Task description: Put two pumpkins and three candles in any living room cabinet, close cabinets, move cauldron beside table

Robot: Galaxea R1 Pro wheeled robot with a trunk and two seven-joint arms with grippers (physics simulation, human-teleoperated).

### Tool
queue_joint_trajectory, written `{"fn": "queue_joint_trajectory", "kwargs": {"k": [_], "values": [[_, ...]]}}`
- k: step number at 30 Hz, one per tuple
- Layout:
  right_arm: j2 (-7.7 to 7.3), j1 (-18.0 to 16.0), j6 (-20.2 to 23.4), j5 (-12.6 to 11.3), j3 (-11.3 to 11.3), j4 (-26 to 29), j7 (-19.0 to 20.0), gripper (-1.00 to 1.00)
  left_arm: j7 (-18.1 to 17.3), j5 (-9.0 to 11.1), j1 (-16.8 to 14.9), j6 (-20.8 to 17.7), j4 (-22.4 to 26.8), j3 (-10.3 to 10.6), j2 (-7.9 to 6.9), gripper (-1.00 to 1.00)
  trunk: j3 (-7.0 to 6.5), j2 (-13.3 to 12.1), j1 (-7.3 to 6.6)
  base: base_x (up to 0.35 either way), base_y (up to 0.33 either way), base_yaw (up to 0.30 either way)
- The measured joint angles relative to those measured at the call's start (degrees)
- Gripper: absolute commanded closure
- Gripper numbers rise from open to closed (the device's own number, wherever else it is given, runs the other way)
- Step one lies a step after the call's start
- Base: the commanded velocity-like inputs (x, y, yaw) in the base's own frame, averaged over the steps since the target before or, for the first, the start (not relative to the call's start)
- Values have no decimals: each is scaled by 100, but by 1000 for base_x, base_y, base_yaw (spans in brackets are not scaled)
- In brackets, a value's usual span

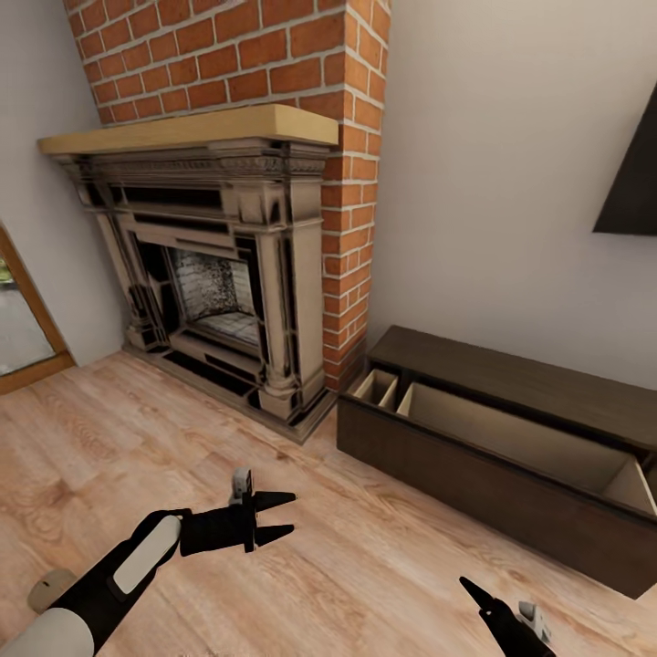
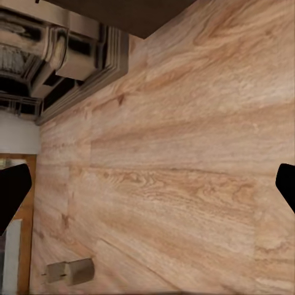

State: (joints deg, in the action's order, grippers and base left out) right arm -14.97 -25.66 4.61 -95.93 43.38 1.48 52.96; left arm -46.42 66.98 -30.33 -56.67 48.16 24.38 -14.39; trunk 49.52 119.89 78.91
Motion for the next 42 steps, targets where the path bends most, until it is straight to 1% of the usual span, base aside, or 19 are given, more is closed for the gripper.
{"fn": "queue_joint_trajectory", "kwargs": {"k": [10, 23, 29, 36, 42], "values": [[-2, 0, 0, -8, 0, -1, 29, -100, 0, -2, 0, 0, -2, 5, 5, -100, 12, 0, 1, -26, 0, 272], [-4, 1, 0, 1, 0, 0, -21, -100, -1, -16, -1, 0, -2, 7, 18, -100, 19, 0, 0, -12, 0, 77], [-3, 0, 0, 1, 1, -1, -23, -100, -5, -3, 0, 0, -3, 5, 1, -100, 19, 0, 0, 15, 4, 266], [1, 1, 0, 1, 1, 0, -26, -100, -17, -1, 0, -1, -2, 4, -13, -100, 19, 0, -2, 204, 145, 289], [0, 0, 0, 1, 1, -1, -23, -100, -25, 0, 0, 0, -3, 4, -17, -100, 19, 0, 0, 46, 69, 291]]}}
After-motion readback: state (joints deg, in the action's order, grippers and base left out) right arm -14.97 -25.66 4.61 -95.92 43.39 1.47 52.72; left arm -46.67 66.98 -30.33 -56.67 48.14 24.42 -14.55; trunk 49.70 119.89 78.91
